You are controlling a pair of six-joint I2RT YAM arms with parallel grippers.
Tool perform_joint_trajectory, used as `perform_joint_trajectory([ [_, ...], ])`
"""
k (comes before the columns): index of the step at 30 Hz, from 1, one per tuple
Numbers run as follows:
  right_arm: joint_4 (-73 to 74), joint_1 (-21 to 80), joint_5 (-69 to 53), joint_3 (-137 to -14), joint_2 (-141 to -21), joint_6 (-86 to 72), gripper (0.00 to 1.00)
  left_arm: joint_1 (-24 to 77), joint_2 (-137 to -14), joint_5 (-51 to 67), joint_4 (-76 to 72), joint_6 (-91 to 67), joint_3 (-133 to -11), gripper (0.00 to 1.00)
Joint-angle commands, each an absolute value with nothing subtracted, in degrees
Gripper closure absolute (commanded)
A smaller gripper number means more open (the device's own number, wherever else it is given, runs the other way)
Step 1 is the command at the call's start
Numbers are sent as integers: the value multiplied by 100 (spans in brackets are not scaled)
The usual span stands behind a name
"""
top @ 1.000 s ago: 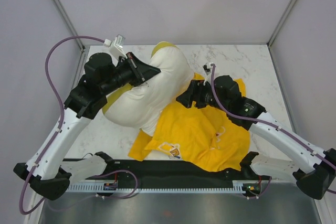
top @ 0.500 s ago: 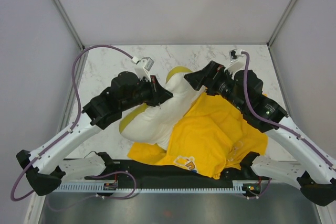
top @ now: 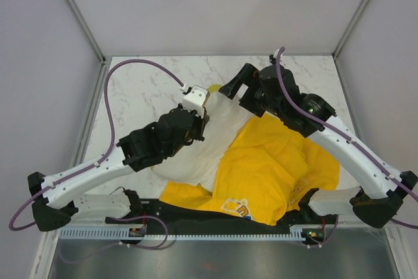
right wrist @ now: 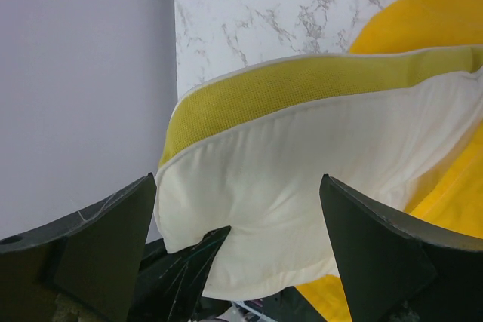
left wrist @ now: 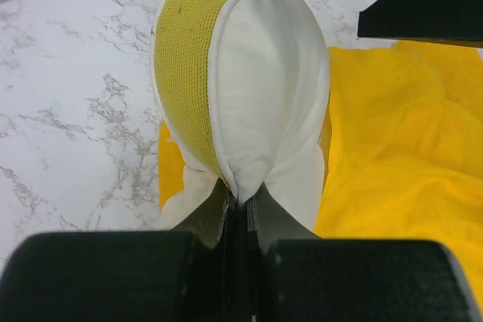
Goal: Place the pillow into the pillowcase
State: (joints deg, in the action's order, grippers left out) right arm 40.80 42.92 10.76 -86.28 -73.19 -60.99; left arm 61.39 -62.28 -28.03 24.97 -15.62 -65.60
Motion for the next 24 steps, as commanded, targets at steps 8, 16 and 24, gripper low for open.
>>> perform_joint_trajectory([
  [8,3674,4500,466,-8517,-7611,-6556,2,7259,-6504,-4340,1267,-27,-6644,98],
  [16,3313,4597,588,-8060,-7524,-6574,79,7559,-6539,-4228,826,273,-6741,93],
  [24,3893,4395,1485,-8069,-6944,-6179,100,7489,-4610,-3727,1476,-1150,-6294,0],
])
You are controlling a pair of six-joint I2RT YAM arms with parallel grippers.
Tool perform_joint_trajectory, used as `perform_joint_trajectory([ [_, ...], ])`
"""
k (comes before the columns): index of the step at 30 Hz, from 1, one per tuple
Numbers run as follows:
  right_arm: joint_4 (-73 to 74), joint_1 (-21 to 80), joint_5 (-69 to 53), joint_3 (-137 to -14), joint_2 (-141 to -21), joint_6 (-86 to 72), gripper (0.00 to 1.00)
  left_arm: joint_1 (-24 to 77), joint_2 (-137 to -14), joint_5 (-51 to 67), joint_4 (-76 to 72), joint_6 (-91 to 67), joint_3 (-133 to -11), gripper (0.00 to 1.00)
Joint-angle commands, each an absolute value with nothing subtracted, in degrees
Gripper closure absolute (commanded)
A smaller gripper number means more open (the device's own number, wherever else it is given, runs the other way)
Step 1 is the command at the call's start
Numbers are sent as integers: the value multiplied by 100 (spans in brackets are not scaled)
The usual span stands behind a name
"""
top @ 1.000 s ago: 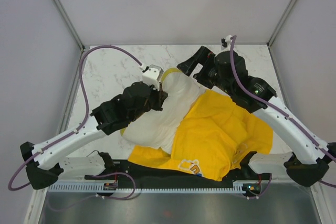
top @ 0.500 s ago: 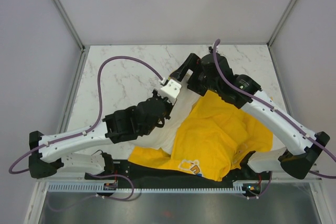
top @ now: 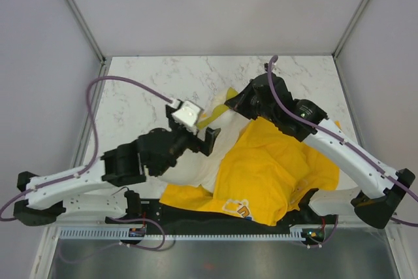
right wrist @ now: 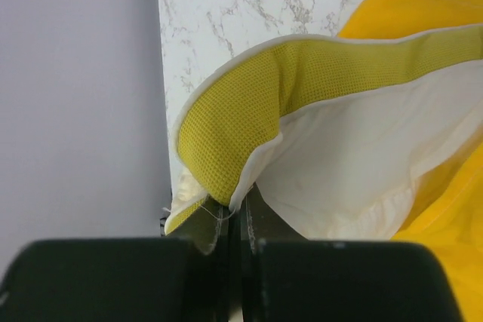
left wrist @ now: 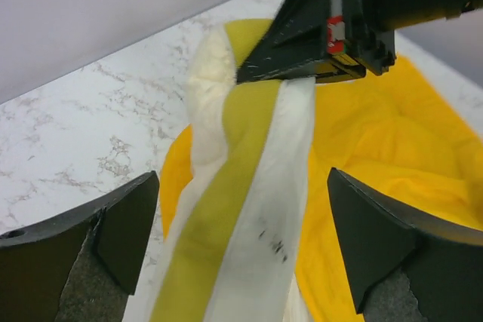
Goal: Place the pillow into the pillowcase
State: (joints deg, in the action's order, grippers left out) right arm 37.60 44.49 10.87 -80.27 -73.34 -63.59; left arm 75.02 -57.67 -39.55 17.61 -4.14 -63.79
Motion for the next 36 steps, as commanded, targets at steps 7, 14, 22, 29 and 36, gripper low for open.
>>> perform_joint_trajectory([
  [7,4157,4289,1837,-7840,-6347,-4968,100,7339,-4226,-4120,3390,-2468,-6635,0],
  [14,4148,4280,1872,-7506,-4993,-4245,100,4698,-4729,-1984,4055,-3473,-5812,0],
  [22,4579,4280,1389,-7787,-4729,-4105,100,2936,-6441,1077,2348,-3208,-4606,1],
  [29,4553,4280,1292,-7682,-4799,-4078,100,2944,-7066,1801,1785,-3252,-4114,1],
  [36,4456,4280,1239,-7690,-4843,-4096,100,3225,-7760,2013,1477,-3340,-4016,5],
])
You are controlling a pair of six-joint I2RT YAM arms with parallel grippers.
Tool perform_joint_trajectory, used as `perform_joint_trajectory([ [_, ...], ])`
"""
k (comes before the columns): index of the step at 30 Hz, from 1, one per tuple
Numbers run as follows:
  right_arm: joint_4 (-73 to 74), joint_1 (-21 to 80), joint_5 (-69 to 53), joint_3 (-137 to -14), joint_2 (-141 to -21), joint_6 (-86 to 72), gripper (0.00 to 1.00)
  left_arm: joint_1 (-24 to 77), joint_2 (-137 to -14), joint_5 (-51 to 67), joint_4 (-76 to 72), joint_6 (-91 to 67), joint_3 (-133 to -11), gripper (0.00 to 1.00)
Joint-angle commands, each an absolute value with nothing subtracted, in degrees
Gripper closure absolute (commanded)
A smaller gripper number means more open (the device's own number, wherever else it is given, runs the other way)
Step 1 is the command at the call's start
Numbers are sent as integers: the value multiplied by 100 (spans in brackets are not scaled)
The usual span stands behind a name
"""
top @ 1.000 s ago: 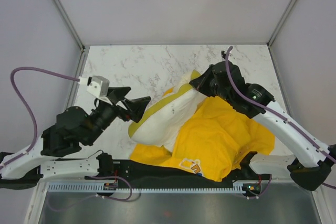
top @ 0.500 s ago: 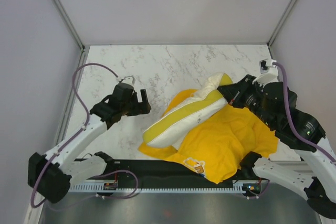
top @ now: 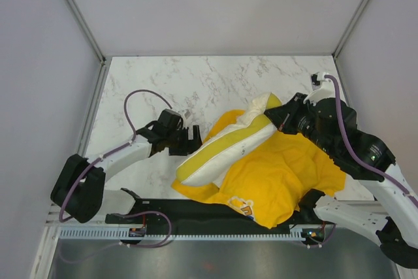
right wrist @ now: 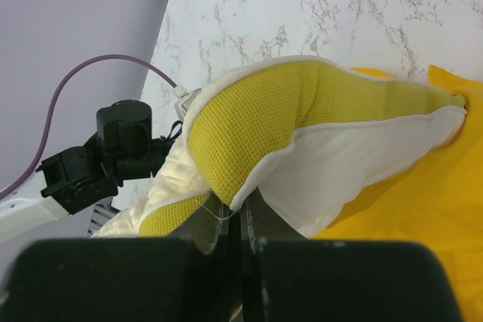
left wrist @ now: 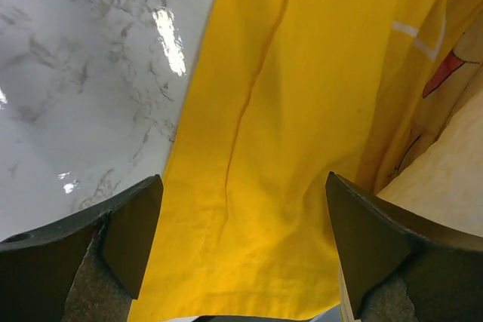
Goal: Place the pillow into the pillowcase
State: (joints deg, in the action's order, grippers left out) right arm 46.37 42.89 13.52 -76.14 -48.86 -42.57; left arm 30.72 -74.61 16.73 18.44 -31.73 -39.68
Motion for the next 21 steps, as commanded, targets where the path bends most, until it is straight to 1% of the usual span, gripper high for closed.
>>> perform_joint_trajectory([
  [1,4456,4280,1231,-7708,-4843,-4104,100,3260,-7900,2004,1477,-3340,-4051,5],
  [5,4456,4280,1195,-7752,-4843,-4104,100,3366,-8551,1741,1529,-3454,-4227,7],
  [8,4447,4280,1195,-7769,-4834,-4104,100,3498,-9016,1100,1635,-3489,-4315,8],
  [10,4447,4280,1195,-7778,-4834,-4096,100,3542,-9219,1073,1635,-3489,-4350,9],
  [11,4447,4280,1195,-7778,-4851,-4096,100,3629,-9324,1064,1635,-3446,-4411,11],
  [14,4421,4289,1187,-7770,-4860,-4096,100,3787,-9641,1046,1626,-3410,-4491,33],
  [15,4403,4280,1187,-7752,-4852,-4096,100,3823,-9703,1011,1617,-3410,-4483,48],
  [17,4403,4280,1204,-7726,-4852,-4096,100,3876,-9703,950,1617,-3402,-4465,65],
  [18,4395,4272,1204,-7717,-4852,-4096,100,3876,-9651,914,1608,-3384,-4456,83],
  [19,4395,4280,1204,-7708,-4860,-4096,100,3867,-9485,862,1661,-3384,-4456,93],
  [20,4386,4280,1204,-7691,-4869,-4104,100,3867,-9379,792,1739,-3375,-4465,97],
  [21,4351,4280,1195,-7664,-4878,-4104,100,3867,-9265,626,1827,-3384,-4482,98],
])
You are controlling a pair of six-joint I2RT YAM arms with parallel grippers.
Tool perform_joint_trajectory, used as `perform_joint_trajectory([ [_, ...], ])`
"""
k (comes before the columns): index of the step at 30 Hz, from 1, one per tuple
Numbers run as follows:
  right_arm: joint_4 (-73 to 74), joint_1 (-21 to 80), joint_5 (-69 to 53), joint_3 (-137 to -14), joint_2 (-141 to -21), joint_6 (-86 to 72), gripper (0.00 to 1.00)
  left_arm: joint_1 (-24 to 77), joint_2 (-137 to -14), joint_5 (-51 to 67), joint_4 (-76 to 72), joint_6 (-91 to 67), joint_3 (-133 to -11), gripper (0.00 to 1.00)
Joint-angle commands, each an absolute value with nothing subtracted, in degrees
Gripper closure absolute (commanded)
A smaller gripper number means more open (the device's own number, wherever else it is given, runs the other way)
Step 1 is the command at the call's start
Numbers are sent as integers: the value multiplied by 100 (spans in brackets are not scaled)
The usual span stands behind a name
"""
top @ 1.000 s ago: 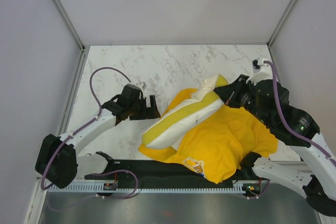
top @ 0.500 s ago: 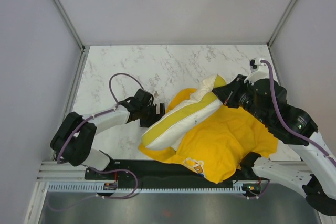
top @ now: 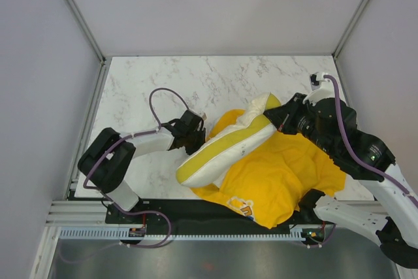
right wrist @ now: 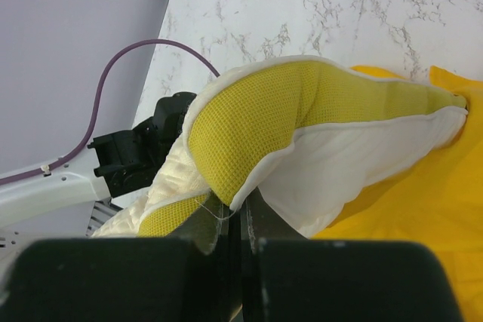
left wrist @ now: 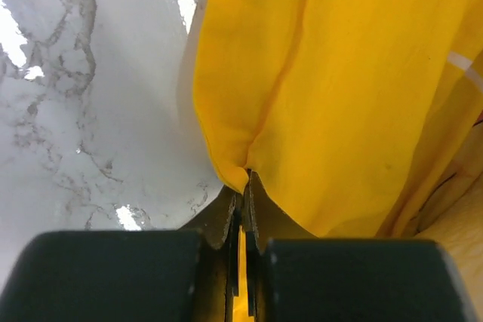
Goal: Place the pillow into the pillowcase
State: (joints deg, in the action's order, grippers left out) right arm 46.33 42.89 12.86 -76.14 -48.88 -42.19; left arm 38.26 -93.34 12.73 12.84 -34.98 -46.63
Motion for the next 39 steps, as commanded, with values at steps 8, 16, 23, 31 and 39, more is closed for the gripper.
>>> perform_joint_trajectory([
  [8,3824,4280,608,-7795,-5648,-4034,97,3858,-7473,185,2593,-3086,-5061,98],
  [16,3727,4289,622,-7737,-6146,-3911,23,3832,-6161,-272,2540,-2874,-5256,98],
  [23,4340,4289,2064,-6945,-5590,-4148,20,3823,-6249,-53,2531,-3041,-5071,98],
  [31,4403,4289,3612,-6381,-4773,-4957,2,3832,-6267,132,2514,-3076,-4887,98],
  [39,3747,4289,3622,-5960,-3922,-4966,2,3823,-6275,132,2522,-3094,-4922,98],
])
